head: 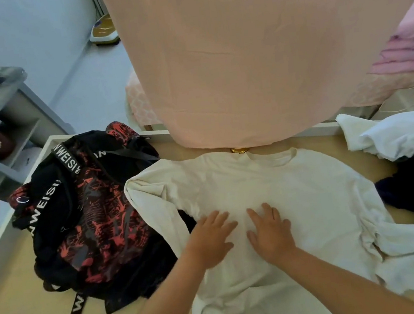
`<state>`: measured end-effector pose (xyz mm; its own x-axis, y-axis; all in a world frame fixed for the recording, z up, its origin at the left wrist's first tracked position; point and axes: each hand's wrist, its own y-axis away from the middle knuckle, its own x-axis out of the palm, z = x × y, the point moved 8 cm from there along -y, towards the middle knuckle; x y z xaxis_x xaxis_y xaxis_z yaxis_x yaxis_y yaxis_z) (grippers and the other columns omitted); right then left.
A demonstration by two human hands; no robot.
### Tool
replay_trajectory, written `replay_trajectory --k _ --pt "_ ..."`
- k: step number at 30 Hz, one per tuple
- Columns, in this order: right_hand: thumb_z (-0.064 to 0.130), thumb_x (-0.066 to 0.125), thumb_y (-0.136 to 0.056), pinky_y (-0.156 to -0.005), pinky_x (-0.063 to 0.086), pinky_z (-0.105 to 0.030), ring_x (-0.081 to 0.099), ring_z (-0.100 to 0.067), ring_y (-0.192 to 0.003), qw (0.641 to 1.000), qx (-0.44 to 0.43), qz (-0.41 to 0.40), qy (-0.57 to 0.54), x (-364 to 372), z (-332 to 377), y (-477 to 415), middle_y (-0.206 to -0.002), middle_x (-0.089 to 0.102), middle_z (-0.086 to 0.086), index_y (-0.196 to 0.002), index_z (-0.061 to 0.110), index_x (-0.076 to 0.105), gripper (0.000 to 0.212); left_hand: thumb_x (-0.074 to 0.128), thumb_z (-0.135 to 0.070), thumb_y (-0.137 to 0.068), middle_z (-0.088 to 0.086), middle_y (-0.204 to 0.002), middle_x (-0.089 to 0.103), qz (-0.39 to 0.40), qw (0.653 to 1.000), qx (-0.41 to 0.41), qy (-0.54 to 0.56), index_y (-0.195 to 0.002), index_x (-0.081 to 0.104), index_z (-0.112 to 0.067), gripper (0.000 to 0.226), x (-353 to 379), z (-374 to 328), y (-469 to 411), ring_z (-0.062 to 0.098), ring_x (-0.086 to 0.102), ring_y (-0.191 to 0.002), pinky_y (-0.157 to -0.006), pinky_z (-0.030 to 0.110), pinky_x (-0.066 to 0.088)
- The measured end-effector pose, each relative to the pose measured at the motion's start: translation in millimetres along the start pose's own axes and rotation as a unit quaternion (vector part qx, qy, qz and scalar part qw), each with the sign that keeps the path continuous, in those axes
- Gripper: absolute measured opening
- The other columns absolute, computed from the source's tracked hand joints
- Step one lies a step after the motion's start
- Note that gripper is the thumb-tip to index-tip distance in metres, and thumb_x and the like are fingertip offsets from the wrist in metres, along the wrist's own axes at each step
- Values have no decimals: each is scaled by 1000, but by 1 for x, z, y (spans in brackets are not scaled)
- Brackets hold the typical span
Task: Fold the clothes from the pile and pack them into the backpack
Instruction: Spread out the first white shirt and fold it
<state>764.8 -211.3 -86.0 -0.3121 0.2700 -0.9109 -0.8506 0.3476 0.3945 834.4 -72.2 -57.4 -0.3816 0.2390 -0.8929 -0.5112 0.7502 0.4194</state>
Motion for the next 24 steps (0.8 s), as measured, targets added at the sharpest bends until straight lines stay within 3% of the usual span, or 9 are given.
replay_trajectory --k 3,6,9,12,14,17,20,23,24 --pt "60 36 -98 -110 14 -69 -9 -26 -152 999 -1 43 -2 14 -18 4 -165 -15 -3 -155 45 0 69 39 -50 -99 10 -164 -4 38 989 -121 -78 -156 2 -29 72 32 29 12 29 0 -150 -121 44 2" --pt "61 36 -98 -112 9 -70 -18 -24 -151 997 -6 81 -5 12 -32 0 -162 -26 1 -154 46 -7 72 49 -28 -95 15 -157 22 -20 990 -117 -71 -152 25 -19 62 25 24 20 34 23 -144 -119 45 19" --pt "51 39 -101 -118 9 -61 -12 -29 -152 997 -6 72 11 3 -26 6 -164 -18 -9 -157 36 0 70 67 0 -67 5 -107 56 -193 979 -54 -25 -107 62 -16 43 -1 7 43 27 58 -94 -80 37 50" --pt "42 41 -100 -119 17 -50 5 -31 -151 998 -67 11 12 1 0 30 -165 -2 -11 -157 31 14 64 75 -1 -62 -1 -77 53 -196 974 -110 26 -86 58 -15 33 11 11 77 17 51 -59 -49 25 38" --pt "40 45 -97 -112 31 -44 26 -32 -143 991 -136 -19 2 6 20 54 -160 19 -12 -154 30 28 60 75 -23 -77 1 -85 59 -133 969 -192 74 -95 56 -13 28 35 16 98 16 60 -64 -48 24 39" --pt "40 51 -92 -98 41 -40 42 -29 -129 982 -189 -18 -22 20 44 86 -146 35 -8 -149 28 38 60 53 -36 -95 4 -112 55 -65 943 -264 193 -113 50 -14 29 74 24 115 22 59 -103 -73 27 42" --pt "50 52 -93 -109 32 -41 26 -27 -142 987 -149 39 -54 42 50 105 -159 19 -8 -155 31 21 72 54 -22 -97 -2 -104 55 -142 868 -233 414 -100 54 -20 4 61 12 127 19 57 -100 -76 26 38" --pt "58 48 -94 -120 15 -46 2 -23 -152 990 -110 68 -60 54 39 111 -165 -2 -5 -158 32 1 83 46 -25 -102 -8 -105 60 -201 728 -255 604 -112 54 -23 12 49 10 147 11 57 -97 -81 30 43" --pt "57 48 -94 -121 10 -47 -5 -21 -152 989 -103 82 -62 58 33 112 -165 -9 -3 -158 32 -4 86 45 -29 -102 -5 -104 61 -204 726 -275 597 -110 54 -20 15 51 15 156 14 58 -95 -80 34 46"
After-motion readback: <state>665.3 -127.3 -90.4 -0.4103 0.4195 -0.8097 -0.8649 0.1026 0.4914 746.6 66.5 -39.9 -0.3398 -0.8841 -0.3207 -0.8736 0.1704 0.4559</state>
